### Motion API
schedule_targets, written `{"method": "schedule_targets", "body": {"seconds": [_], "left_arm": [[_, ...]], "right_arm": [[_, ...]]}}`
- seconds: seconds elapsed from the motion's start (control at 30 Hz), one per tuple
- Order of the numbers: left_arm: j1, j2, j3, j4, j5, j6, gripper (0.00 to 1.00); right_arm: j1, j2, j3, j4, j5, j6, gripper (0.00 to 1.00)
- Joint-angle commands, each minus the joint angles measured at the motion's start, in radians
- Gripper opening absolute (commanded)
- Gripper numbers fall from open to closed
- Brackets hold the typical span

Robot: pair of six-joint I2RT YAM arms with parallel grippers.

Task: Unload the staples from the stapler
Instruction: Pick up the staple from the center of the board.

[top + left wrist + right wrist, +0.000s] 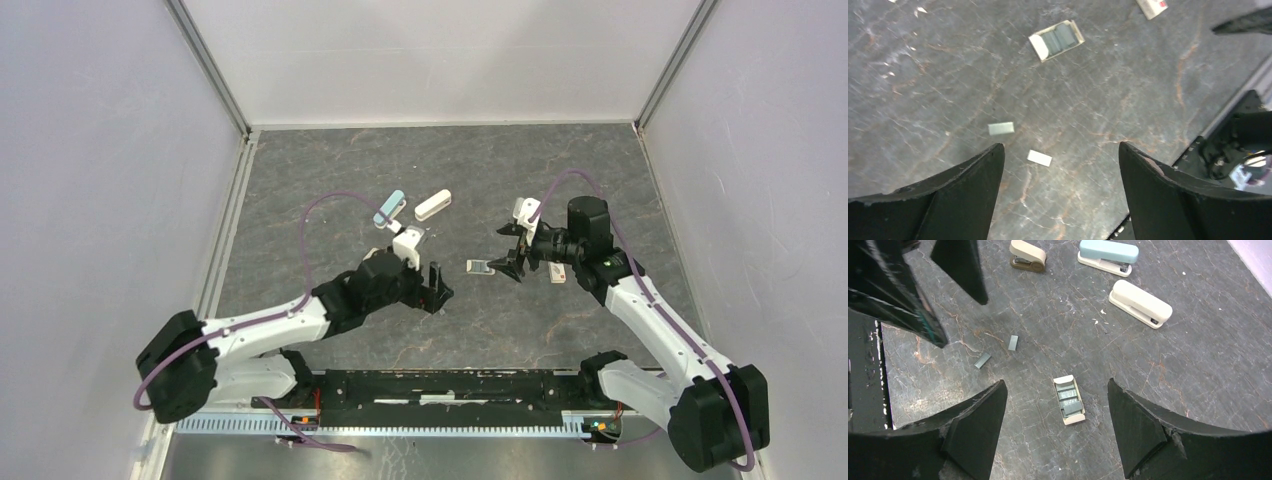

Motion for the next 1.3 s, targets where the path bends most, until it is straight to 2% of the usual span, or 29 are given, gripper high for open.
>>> {"method": "schedule_targets", "body": {"seconds": [0.0,0.1,0.2,0.27,0.4,0.47,0.63,0.9,1.27], "left_arm": [[0.052,0.115,0.158,-0.221,0.031,0.165,0.86],[0.081,0.181,0.239,-0.308,0.061,0.206,0.81],[0.095,0.209,0.258,-0.312,0.091,0.203,0.76],[0.095,0.227,0.243,-0.274,0.098,0.162,0.72],[0.096,0.295,0.204,-0.192,0.084,0.013,0.7],[0.094,0.34,0.216,-0.201,0.07,-0.037,0.67],[0.066,0.392,0.252,-0.209,-0.045,-0.077,0.67],[-0.009,0.485,0.367,-0.328,-0.22,-0.079,0.66],[-0.03,0.511,0.407,-0.383,-0.291,-0.065,0.61]], "right_arm": [[-0.011,-0.019,-0.011,0.003,-0.055,-0.019,0.8],[-0.011,-0.011,-0.012,0.004,-0.066,-0.016,0.8],[-0.01,-0.004,-0.007,-0.004,-0.065,-0.015,0.8],[-0.011,-0.004,-0.006,-0.006,-0.058,-0.015,0.8],[-0.011,-0.003,-0.009,-0.002,-0.054,-0.013,0.8],[-0.01,0.0,-0.01,-0.001,-0.054,-0.012,0.8],[-0.012,0.009,-0.012,0.002,-0.053,-0.015,0.8],[-0.01,0.011,-0.013,0.001,-0.046,-0.018,0.79],[-0.011,0.016,-0.012,-0.003,-0.048,-0.021,0.79]]}}
